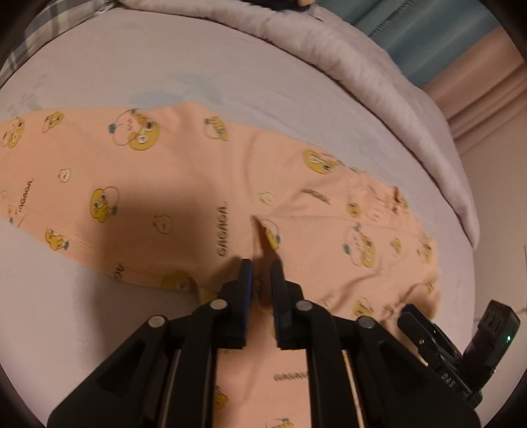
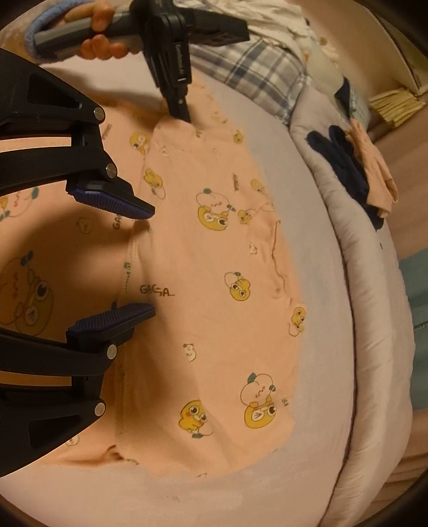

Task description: Fold small clothes

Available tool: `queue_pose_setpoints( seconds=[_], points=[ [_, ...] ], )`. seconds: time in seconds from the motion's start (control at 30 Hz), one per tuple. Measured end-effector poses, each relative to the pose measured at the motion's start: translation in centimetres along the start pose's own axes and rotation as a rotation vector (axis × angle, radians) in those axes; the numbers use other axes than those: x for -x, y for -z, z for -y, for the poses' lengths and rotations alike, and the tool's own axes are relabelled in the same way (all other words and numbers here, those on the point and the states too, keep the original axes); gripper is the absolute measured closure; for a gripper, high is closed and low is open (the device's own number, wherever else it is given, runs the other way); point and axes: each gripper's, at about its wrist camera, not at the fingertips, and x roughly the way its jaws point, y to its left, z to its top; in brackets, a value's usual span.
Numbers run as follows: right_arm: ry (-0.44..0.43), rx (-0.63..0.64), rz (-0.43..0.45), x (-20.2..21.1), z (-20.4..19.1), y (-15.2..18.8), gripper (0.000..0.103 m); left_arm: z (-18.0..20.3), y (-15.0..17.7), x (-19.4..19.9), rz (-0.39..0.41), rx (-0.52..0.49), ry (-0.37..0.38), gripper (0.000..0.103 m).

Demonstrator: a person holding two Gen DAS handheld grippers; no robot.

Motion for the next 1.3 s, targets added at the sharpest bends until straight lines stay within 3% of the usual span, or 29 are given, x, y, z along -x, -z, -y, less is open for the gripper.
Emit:
queue_pose_setpoints(
  seconds=[0.2, 0.33, 0.47, 0.83, 0.93, 1.07, 1.1, 1.13, 1.17, 1.3],
  points=[
    [-0.018, 0.004, 0.034, 1.6, -0.3, 0.1, 0.048, -0.5, 0.7, 0.2, -0.028, 0.034, 0.025, 0.073],
    [-0.017, 0.024, 0.038, 1.6, -0.7, 0.3, 0.048, -1.5, 1.2, -0.6, -0.061, 0.097, 0.102, 0.072],
    [-0.01, 0.022, 0.03, 1.4, -0.7, 0.4, 0.048, -1.7, 1.3, -0.6, -0.066, 0.149, 0.228, 0.072],
    [-0.009, 0.007, 0.021, 1.4, -0.6, 0.8, 0.048, -2.9, 1.5, 0.1, -0.039, 0.228, 0.365, 0.072],
    [-0.012, 0.008, 0.015, 1.4, -0.7, 0.9, 0.048, -2.8, 1.4, -0.2, -0.046, 0.223, 0.327, 0.067],
    [-0.009, 0.025, 0.011, 1.3, -1.0, 0.7, 0.048, -2.3, 1.2, -1.3, -0.07, 0.204, 0.296, 0.07],
    [-0.008, 0.029, 0.009, 1.1, -1.1, 0.7, 0.048, -2.2, 1.1, -1.5, -0.069, 0.201, 0.28, 0.073],
    [-0.005, 0.032, 0.006, 1.0, -1.3, 0.6, 0.048, -2.0, 1.0, -1.7, -0.065, 0.195, 0.257, 0.09],
    [-0.002, 0.037, 0.005, 0.8, -1.4, 0.5, 0.048, -1.8, 0.9, -1.8, -0.06, 0.186, 0.236, 0.098],
    [0.018, 0.058, 0.017, 0.4, -1.9, 0.0, 0.048, -1.6, 0.6, -0.5, 0.028, 0.157, 0.185, 0.099]
  ],
)
